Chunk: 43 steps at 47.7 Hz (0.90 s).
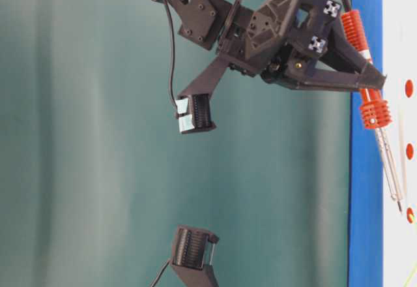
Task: Touch the tip of the soldering iron to the tip of the solder at the mark.
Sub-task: 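Move right gripper left, bringing iron tip toward the left red dot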
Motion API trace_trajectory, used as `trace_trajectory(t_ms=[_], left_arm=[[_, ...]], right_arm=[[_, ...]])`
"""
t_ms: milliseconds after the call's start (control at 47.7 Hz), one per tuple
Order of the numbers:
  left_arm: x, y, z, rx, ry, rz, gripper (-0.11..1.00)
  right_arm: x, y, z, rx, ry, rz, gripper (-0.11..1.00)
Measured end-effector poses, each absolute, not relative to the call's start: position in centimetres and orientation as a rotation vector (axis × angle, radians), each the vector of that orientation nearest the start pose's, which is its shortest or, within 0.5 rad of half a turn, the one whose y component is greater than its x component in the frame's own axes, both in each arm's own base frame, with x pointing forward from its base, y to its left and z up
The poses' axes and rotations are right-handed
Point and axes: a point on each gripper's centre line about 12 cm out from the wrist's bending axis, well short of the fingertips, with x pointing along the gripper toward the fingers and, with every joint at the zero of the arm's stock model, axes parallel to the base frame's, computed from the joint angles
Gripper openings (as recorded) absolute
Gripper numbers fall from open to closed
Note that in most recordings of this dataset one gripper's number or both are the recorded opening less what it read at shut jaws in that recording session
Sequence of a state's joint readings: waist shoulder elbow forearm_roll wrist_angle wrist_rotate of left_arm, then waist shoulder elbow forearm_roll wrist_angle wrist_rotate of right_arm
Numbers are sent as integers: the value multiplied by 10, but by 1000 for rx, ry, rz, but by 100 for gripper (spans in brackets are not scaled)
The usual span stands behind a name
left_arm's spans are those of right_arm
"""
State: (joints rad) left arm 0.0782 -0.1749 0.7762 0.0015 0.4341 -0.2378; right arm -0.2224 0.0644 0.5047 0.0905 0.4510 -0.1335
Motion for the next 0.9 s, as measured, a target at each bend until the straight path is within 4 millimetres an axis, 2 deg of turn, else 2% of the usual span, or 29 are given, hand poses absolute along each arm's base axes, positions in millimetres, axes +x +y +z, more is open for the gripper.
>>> trace_trajectory(t_ms=[210,901], left_arm=[[314,24,162,-254,1019,191,2],[314,24,162,-253,1019,191,2]], right_arm=[[385,-83,154,86,1030,-140,6],[385,-83,154,72,1033,-138,6]])
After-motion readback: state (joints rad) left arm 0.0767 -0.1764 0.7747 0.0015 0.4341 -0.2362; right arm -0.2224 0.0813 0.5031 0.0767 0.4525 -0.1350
